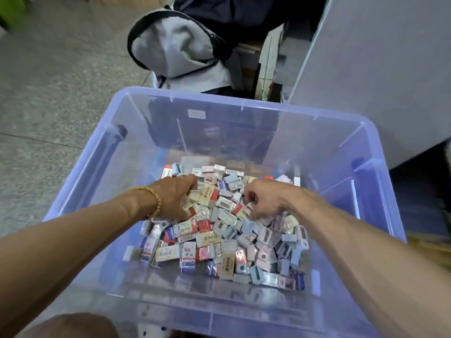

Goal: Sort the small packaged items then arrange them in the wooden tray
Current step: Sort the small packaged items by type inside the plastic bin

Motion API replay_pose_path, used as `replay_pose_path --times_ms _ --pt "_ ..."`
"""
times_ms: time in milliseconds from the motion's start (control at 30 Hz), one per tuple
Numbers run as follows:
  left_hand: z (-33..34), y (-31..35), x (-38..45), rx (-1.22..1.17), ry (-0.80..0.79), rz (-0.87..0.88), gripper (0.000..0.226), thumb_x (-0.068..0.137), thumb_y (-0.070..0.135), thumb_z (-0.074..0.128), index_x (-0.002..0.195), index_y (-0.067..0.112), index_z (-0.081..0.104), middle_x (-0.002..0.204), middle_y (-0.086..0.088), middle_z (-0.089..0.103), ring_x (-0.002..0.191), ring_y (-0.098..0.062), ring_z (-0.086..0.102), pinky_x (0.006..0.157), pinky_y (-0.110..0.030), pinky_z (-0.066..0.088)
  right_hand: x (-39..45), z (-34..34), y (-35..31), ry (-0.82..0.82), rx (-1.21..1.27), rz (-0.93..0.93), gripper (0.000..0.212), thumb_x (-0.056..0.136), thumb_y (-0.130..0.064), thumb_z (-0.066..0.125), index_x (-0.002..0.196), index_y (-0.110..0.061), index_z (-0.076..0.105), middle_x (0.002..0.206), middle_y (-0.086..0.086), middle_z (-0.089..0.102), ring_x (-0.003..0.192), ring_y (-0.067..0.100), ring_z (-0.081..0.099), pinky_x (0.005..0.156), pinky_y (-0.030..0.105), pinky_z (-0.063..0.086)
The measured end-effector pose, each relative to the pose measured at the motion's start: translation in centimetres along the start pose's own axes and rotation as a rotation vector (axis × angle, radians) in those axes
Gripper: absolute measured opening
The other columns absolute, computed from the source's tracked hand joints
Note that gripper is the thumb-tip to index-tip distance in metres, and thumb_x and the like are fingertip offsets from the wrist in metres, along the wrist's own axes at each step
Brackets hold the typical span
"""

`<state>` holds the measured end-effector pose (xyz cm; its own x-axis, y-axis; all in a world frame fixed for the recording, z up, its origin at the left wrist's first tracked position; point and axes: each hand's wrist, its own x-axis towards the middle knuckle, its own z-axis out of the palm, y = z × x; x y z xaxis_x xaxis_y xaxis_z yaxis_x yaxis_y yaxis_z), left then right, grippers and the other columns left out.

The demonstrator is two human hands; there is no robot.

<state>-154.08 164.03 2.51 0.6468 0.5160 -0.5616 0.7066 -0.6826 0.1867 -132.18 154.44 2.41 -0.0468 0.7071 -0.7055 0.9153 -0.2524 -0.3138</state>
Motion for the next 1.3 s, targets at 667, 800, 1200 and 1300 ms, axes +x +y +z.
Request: replay_pose_path --times_ms 667,800,1200,1300 --pt "-0.5 -1.8 3.6 -0.158 0.092 -0.237 0.084 0.071 0.046 0.081 0.134 0.009 0.039 0.129 -0.009 0.033 0.097 -0.023 0.050 0.085 -0.028 0.043 5.9 -0.4 -5.6 0.266 -0.528 -0.305 0.060 0.087 -0.058 0.055 0.125 -0.011 0.058 0.126 0.011 0.049 0.120 0.030 0.042 0.099 0.043 0.042" --pt "0.0 -1.9 4.2 -0.136 0.048 -0.214 0.085 0.069 0.057 0.076 0.135 0.015 0.041 0.127 -0.006 0.039 0.107 -0.024 0.047 0.093 -0.036 0.047 5.0 -0.8 -6.2 0.198 -0.523 -0.216 0.053 0.090 -0.055 0.056 0.121 -0.013 0.061 0.128 0.013 0.045 0.121 0.033 0.043 0.100 0.043 0.038" --pt "0.1 -1.8 4.5 -0.197 0.009 -0.130 0.047 0.072 0.047 0.077 0.106 0.029 0.050 0.108 -0.001 0.038 0.101 -0.020 0.043 0.091 -0.034 0.043 2.5 -1.2 -2.8 0.082 -0.419 -0.193 0.034 0.086 -0.057 0.061 0.094 -0.027 0.048 0.086 -0.002 0.055 0.080 0.024 0.056 0.066 0.033 0.043" --pt "0.3 -1.5 4.5 -0.203 -0.010 -0.119 0.041 0.075 0.044 0.075 0.104 0.027 0.052 0.112 -0.002 0.046 0.100 -0.022 0.049 0.087 -0.033 0.046 1.4 -0.8 -1.7 -0.008 -0.366 -0.098 0.024 0.088 -0.049 0.062 0.086 -0.027 0.052 0.078 -0.005 0.055 0.081 0.025 0.057 0.066 0.031 0.042"
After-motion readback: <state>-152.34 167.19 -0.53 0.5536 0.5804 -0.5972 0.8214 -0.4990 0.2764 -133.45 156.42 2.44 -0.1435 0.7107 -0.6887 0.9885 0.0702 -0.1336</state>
